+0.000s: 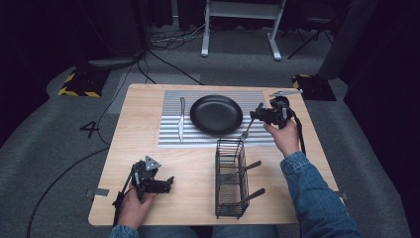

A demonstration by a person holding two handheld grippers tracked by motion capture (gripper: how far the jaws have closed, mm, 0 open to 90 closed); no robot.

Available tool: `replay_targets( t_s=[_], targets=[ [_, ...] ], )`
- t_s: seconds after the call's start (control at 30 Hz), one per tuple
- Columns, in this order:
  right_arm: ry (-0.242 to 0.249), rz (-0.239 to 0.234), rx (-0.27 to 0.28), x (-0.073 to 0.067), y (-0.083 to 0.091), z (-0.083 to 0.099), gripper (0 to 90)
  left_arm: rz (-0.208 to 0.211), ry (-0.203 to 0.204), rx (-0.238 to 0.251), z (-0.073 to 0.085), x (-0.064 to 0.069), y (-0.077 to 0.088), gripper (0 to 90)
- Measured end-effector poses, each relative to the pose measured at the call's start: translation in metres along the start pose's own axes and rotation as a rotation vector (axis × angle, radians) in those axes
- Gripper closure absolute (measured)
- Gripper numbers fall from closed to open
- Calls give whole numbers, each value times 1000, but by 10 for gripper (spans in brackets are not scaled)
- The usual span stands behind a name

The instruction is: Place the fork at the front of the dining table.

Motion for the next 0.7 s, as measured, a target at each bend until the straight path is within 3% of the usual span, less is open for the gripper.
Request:
replay_targets(
  t_s=[0.37, 0.7],
  targets=[
    [-54, 23, -10, 21, -1, 17, 576, 1, 1, -1, 0, 0, 0, 33],
    [-136, 16, -25, 42, -1, 38, 560, 0, 0, 0, 0, 0, 0, 33]
  ],
)
Point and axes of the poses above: each handheld gripper's, and its own axes: y roughly backward along the jaws, z roughly out of its underside, x roughly to its right, the point moved 8 cm from there along -y, roughly forward along the jaws, and after that the axes turned 4 degrees about y, right-handed, at the moved point
